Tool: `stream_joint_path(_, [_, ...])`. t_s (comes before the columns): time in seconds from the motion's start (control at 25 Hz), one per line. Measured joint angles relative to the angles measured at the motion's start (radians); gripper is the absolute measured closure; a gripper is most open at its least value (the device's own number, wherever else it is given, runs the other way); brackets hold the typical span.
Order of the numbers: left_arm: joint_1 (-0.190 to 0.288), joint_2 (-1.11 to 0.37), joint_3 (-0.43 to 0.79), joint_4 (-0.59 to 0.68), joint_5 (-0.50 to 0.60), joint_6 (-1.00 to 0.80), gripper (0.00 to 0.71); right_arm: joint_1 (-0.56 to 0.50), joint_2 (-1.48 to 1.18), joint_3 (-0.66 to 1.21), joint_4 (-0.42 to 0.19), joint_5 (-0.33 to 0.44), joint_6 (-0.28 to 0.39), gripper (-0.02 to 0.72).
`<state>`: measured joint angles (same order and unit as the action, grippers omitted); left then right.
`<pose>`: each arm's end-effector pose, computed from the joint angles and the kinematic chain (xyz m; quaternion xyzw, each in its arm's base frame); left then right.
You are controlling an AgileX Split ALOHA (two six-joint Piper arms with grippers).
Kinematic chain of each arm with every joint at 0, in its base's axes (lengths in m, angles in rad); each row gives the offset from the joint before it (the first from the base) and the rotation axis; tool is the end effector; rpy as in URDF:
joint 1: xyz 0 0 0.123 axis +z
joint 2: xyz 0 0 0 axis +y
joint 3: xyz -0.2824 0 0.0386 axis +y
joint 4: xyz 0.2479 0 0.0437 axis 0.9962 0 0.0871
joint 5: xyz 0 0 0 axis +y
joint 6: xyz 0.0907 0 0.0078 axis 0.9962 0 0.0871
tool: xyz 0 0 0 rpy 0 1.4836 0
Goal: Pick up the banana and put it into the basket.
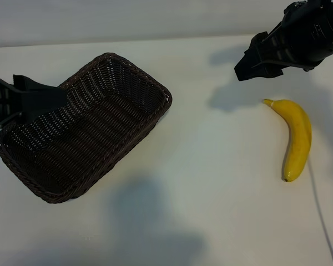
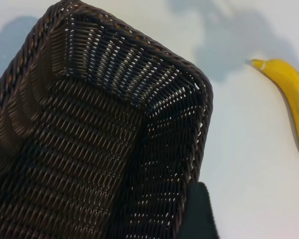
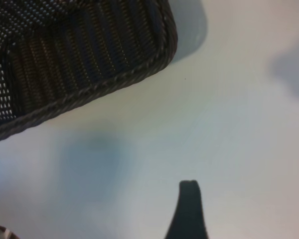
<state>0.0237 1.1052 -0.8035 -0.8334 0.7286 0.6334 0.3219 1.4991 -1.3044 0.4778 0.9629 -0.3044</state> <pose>0.2160 -0.0398 0.3064 0.0664 0.8909 -0.2398 0.3800 0.2874 0.1321 0.3307 -0.2112 0.9211 0.2238 0.2386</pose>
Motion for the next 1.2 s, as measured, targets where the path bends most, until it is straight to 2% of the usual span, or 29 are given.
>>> stream_joint_path(1.2, [0.000,0.000,0.000,-0.020,-0.001,-0.001,0.148,0.000,0.000,0.000,0.000,-0.002,-0.024,0.109])
